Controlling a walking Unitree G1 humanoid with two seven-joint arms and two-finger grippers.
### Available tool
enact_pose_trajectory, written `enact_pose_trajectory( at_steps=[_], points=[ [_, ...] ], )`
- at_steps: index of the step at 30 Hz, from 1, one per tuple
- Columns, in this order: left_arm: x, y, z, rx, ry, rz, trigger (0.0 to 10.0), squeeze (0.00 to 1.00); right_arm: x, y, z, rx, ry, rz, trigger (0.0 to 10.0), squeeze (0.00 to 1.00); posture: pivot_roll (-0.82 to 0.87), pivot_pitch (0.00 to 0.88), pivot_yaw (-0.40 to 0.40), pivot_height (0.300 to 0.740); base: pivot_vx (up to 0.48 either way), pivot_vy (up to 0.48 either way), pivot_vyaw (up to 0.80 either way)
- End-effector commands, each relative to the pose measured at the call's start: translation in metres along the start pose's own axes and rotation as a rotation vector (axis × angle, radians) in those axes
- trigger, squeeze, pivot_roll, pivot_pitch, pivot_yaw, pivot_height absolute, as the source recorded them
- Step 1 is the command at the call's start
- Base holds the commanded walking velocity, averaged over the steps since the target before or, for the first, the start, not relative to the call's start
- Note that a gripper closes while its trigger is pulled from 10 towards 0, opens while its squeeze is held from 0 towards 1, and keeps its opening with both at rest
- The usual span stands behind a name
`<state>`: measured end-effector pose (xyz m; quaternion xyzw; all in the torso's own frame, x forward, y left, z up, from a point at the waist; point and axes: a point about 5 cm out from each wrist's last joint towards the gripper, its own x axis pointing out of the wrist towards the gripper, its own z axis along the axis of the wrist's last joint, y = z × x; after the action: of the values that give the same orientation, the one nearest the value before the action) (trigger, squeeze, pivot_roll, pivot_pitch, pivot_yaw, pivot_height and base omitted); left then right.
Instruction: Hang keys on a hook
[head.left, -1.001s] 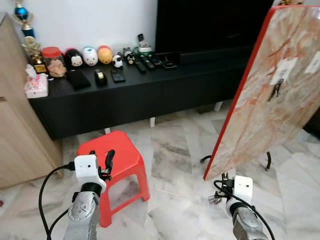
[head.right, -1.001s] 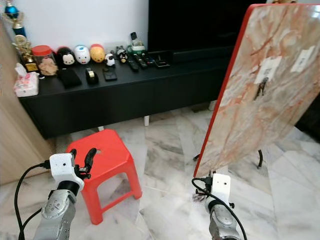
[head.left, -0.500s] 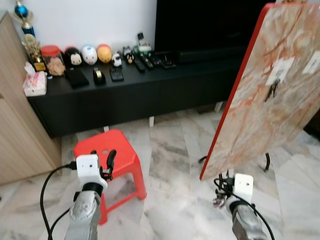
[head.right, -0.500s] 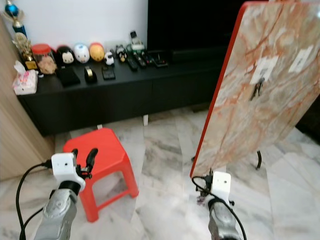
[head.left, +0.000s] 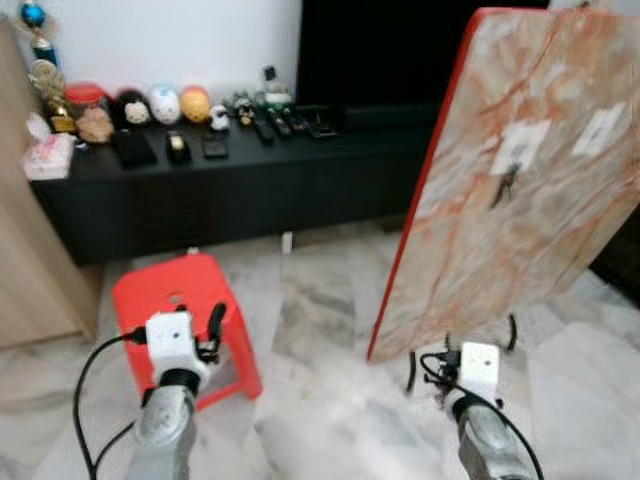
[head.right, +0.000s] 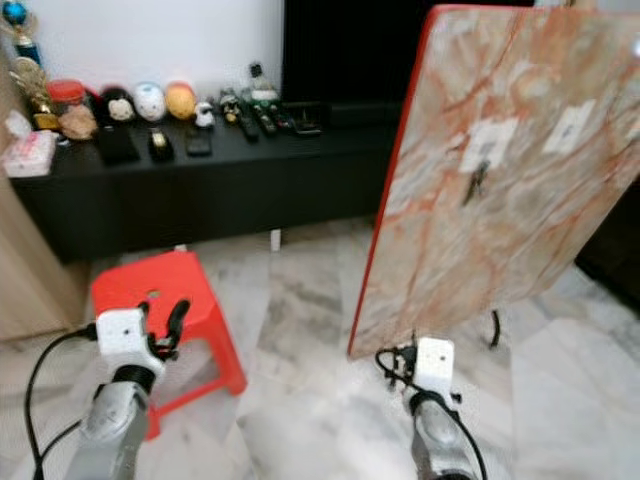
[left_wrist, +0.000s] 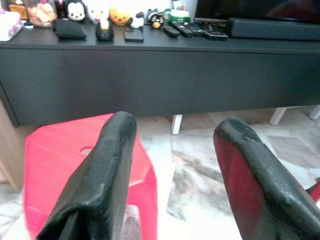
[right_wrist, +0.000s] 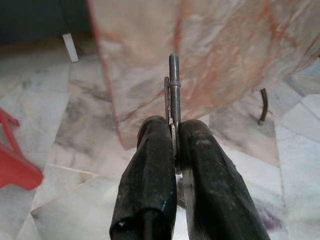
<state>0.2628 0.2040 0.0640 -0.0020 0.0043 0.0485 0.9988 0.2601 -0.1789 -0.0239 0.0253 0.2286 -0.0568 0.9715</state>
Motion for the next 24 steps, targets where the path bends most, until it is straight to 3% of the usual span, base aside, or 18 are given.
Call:
enact_pose_trajectory(
  at_steps=[1, 24],
  points=[
    [0.002, -0.010, 0.002, -0.009, -0.013, -0.025, 10.0, 0.00, 0.002, -0.009, 0.008, -0.033, -0.037, -0.020, 10.0, 0.00, 0.02, 0.000, -0.089, 0.740, 0.000, -0.428, 0.00],
    [0.005, -0.012, 0.002, -0.015, -0.021, -0.024, 10.0, 0.00, 0.010, -0.010, 0.035, -0.025, -0.134, -0.021, 10.0, 0.00, 0.01, 0.000, -0.091, 0.740, 0.000, -0.415, 0.00]
  ],
)
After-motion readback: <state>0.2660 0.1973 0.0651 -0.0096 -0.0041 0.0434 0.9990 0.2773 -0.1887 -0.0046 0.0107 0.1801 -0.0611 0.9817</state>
